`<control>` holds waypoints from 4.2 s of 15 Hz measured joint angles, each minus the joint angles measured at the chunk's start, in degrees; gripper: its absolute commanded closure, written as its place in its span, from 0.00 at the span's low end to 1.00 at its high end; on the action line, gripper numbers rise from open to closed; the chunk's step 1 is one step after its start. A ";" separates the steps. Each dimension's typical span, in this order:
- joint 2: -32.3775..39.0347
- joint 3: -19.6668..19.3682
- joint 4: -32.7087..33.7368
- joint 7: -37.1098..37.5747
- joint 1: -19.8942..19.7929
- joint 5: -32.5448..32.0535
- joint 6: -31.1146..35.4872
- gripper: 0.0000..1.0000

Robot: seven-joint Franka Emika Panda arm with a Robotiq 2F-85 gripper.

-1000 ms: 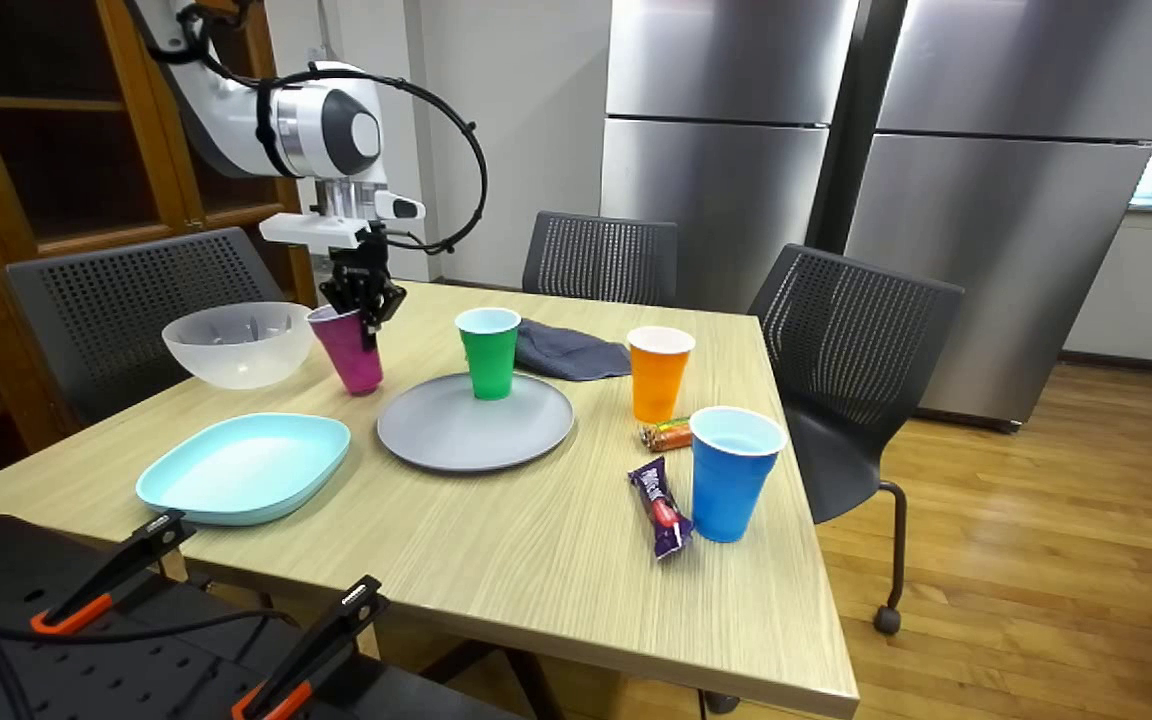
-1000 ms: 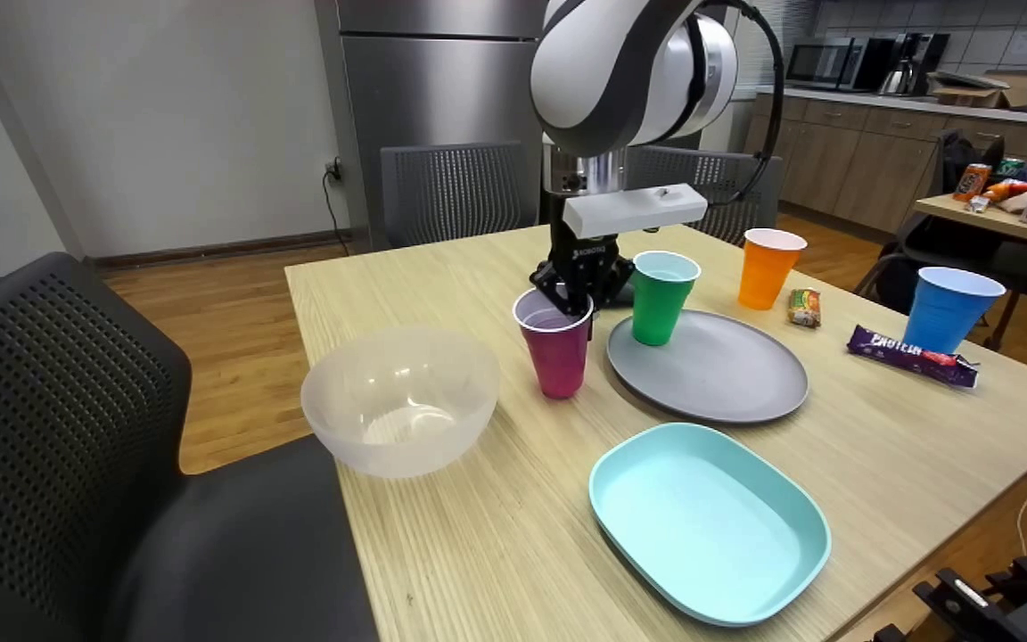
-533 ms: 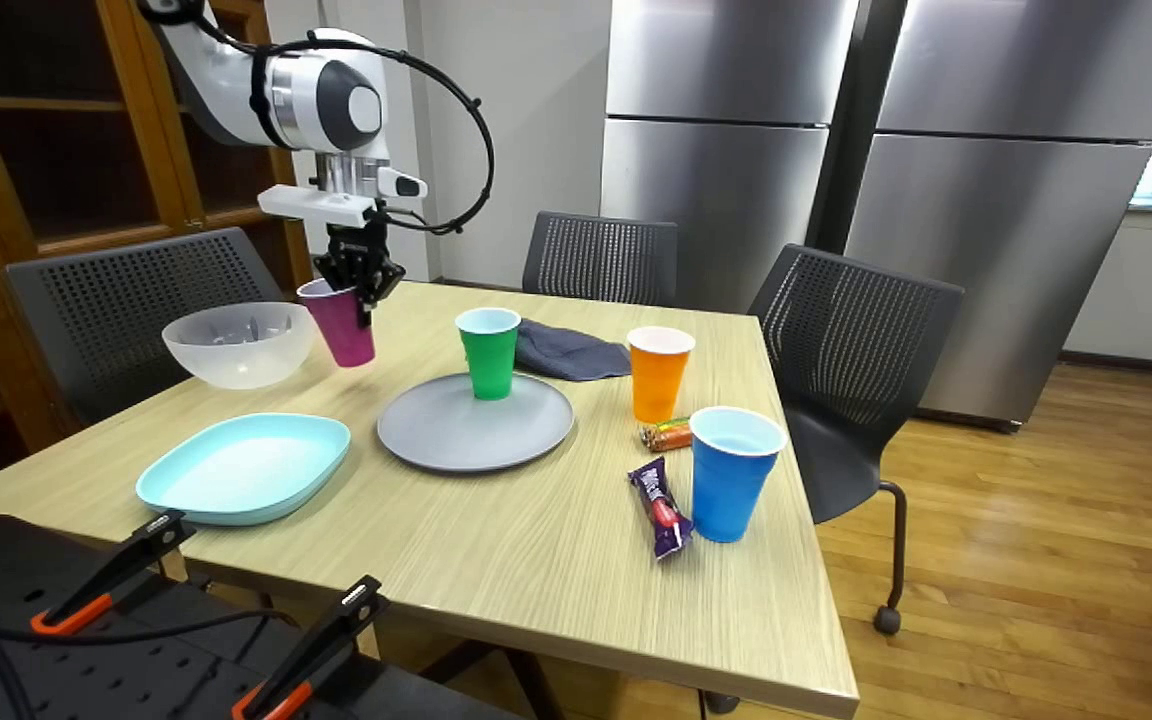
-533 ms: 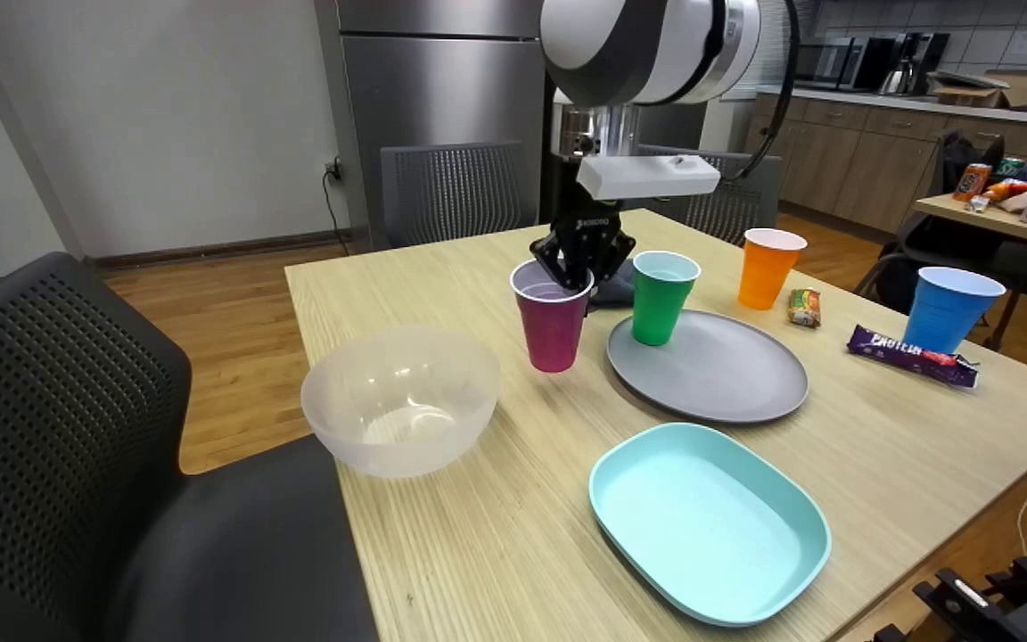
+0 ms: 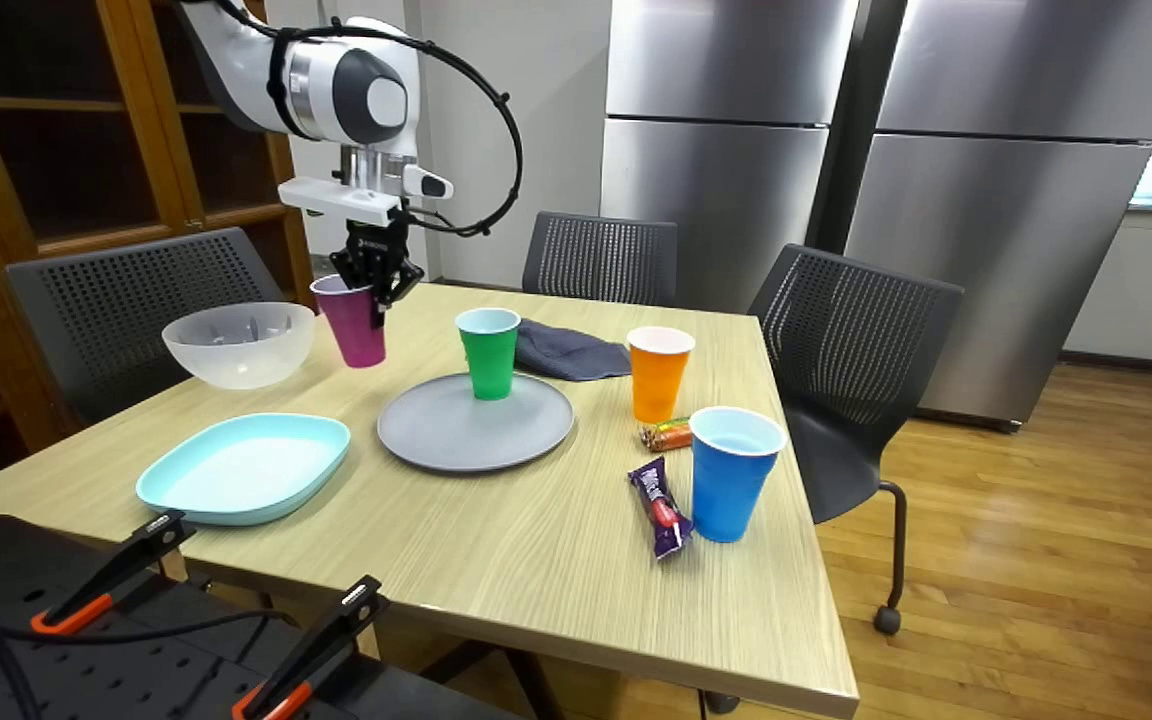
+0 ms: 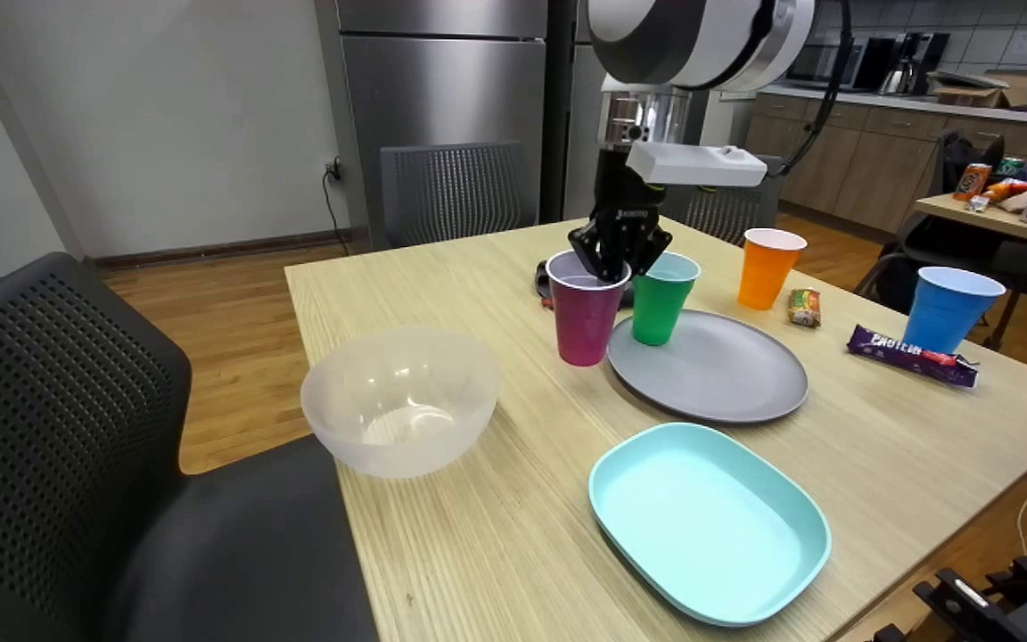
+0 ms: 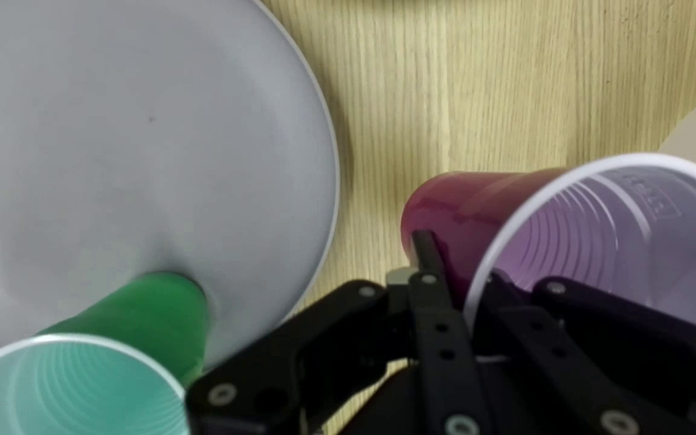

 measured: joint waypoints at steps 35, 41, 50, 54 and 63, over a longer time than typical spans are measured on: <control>1.98 -5.51 -3.17 5.42 -4.22 0.88 -1.85 0.59; 1.49 -5.45 -2.29 5.43 -4.11 0.88 -1.09 0.13; -2.71 -5.35 -2.31 5.28 -4.10 0.86 -1.01 0.00; -4.22 -6.37 -2.30 4.80 -4.13 -1.43 -0.99 0.00; -6.78 -11.56 -2.30 3.56 -4.56 -14.87 -1.23 0.00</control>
